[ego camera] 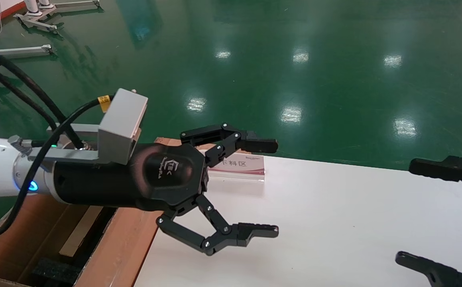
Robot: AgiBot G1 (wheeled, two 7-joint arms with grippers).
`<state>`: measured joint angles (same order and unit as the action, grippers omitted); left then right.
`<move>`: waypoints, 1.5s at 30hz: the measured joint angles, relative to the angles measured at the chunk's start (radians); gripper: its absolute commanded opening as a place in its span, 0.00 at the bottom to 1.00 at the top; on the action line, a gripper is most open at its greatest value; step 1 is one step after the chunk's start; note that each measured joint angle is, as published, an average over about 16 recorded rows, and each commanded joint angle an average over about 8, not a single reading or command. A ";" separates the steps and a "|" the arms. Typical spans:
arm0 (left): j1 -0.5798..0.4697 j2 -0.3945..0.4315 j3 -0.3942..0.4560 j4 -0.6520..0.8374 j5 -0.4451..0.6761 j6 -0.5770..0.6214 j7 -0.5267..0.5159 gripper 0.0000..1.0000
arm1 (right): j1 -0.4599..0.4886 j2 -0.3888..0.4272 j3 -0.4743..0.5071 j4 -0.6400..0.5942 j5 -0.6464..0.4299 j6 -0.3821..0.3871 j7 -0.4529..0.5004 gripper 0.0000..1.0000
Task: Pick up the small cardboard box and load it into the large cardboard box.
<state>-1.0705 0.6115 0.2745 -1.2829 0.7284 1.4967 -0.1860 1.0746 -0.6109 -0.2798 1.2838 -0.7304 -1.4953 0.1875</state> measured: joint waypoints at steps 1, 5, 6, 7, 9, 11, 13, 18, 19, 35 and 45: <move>0.000 0.000 -0.001 0.000 0.000 0.000 0.000 1.00 | 0.000 0.000 0.000 0.000 0.000 0.000 0.000 1.00; 0.002 0.000 -0.002 0.000 -0.001 0.000 0.000 1.00 | 0.000 0.000 0.000 0.000 0.000 0.000 0.000 1.00; 0.002 0.000 -0.003 0.000 -0.001 0.000 0.000 1.00 | 0.000 0.000 0.000 0.000 0.000 0.000 0.000 1.00; 0.002 0.000 -0.003 0.000 -0.001 0.001 0.000 1.00 | 0.000 0.000 0.000 0.000 0.000 0.000 0.000 1.00; 0.002 0.000 -0.002 0.000 -0.001 0.000 0.000 1.00 | 0.000 0.000 0.001 0.000 0.000 0.000 0.000 1.00; 0.001 0.000 -0.001 0.000 -0.001 0.000 0.000 1.00 | 0.000 0.000 0.001 0.000 0.000 0.000 0.000 1.00; 0.000 0.000 0.000 0.000 0.000 0.000 0.000 1.00 | 0.000 0.000 0.001 0.000 0.000 0.000 0.000 1.00; -0.002 0.000 0.003 0.000 0.000 0.000 0.000 1.00 | 0.000 0.000 0.000 0.000 0.000 0.000 0.000 1.00; -0.002 0.000 0.003 0.000 0.000 0.000 0.000 1.00 | 0.000 0.000 0.000 0.000 0.000 0.000 0.000 1.00; -0.004 -0.001 0.006 0.000 0.001 -0.001 0.000 1.00 | 0.000 0.000 0.000 0.000 0.000 0.000 0.000 1.00; -0.004 -0.001 0.006 0.000 0.001 -0.001 0.000 1.00 | 0.000 0.000 0.000 0.000 0.000 0.000 0.000 1.00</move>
<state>-1.0748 0.6107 0.2807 -1.2829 0.7295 1.4952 -0.1865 1.0743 -0.6111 -0.2796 1.2840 -0.7305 -1.4954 0.1876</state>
